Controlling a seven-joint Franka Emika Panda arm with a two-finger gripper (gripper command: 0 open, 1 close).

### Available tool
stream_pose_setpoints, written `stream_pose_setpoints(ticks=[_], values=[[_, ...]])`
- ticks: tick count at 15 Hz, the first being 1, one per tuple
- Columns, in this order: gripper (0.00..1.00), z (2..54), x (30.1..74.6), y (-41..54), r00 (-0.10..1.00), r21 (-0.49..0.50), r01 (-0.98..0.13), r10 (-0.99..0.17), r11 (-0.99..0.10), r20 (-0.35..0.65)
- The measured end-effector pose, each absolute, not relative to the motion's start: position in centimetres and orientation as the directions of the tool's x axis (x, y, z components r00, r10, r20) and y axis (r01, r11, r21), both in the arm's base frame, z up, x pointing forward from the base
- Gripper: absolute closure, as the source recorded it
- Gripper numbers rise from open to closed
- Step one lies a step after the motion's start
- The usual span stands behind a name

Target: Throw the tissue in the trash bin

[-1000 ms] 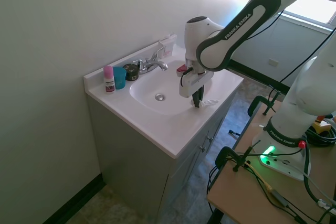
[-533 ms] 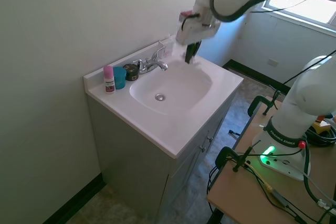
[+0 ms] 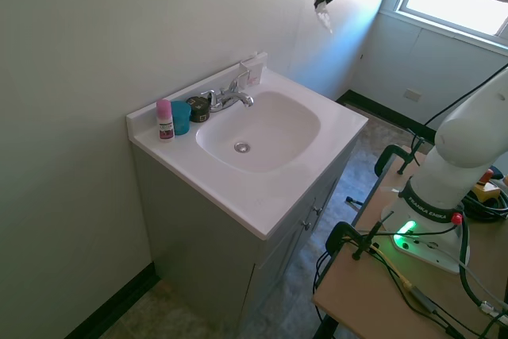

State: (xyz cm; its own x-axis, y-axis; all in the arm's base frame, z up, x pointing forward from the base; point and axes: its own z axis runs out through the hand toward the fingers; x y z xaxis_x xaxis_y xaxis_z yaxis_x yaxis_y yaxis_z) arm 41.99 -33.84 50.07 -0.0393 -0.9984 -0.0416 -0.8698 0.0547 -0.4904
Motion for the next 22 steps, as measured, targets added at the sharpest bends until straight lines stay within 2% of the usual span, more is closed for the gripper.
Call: stream_pose_setpoints(ticks=[3, 7, 8, 11, 22], values=[[1.0, 42.4, 42.8, -39.8, -0.174, -0.386, -0.901, -0.98, 0.196, -0.091], [1.0, 32.5, 46.5, -43.9, -0.226, -0.272, -0.929, -0.967, 0.251, -0.119], [0.0, 30.2, 47.4, -44.9, -0.227, -0.248, -0.936, -0.966, 0.251, -0.122], [0.0, 27.2, 49.7, -46.0, -0.205, -0.224, -0.946, -0.968, 0.234, -0.145], [0.0, 26.2, 51.4, -44.7, -0.116, -0.208, -0.966, -0.974, 0.156, -0.194]])
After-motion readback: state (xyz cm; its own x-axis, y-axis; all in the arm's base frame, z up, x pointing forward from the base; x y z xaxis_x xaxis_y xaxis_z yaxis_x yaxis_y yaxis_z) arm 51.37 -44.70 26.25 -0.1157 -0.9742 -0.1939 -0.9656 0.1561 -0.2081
